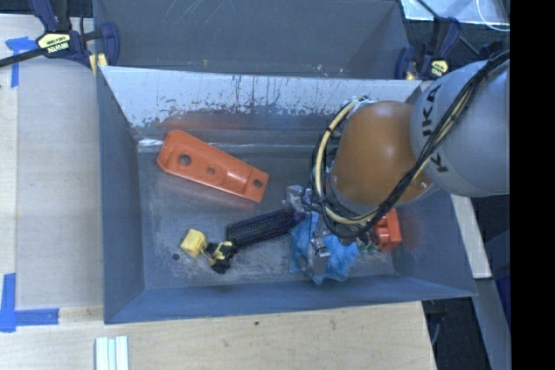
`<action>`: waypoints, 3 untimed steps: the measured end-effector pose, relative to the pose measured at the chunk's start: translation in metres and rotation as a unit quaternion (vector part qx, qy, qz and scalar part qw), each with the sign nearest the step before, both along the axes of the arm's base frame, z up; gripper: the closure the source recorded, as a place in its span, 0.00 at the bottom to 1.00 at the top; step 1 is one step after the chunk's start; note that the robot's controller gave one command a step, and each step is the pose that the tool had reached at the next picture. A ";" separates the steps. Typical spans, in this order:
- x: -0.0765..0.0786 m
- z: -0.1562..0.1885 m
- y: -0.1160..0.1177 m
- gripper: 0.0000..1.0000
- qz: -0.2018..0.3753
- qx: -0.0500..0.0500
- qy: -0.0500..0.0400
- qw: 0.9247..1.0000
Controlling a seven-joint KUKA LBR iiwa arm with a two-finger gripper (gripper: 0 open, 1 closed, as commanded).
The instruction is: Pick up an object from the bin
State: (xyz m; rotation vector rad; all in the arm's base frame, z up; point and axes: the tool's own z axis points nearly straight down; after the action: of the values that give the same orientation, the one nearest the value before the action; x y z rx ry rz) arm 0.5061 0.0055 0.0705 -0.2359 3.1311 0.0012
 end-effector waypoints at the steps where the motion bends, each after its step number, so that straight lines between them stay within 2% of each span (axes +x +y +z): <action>1: -0.020 0.055 0.011 0.00 0.066 0.001 -0.008 0.998; 2: 0.017 0.030 0.058 0.00 0.076 0.000 -0.001 0.997; 3: 0.021 0.000 0.006 0.00 0.181 -0.001 -0.006 0.983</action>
Offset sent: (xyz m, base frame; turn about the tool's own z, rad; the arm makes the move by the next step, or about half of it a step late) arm 0.0161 0.0577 0.0295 -0.1532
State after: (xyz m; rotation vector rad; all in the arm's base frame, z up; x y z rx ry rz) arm 0.5274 0.0118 0.0702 -0.7955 3.0246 -0.0037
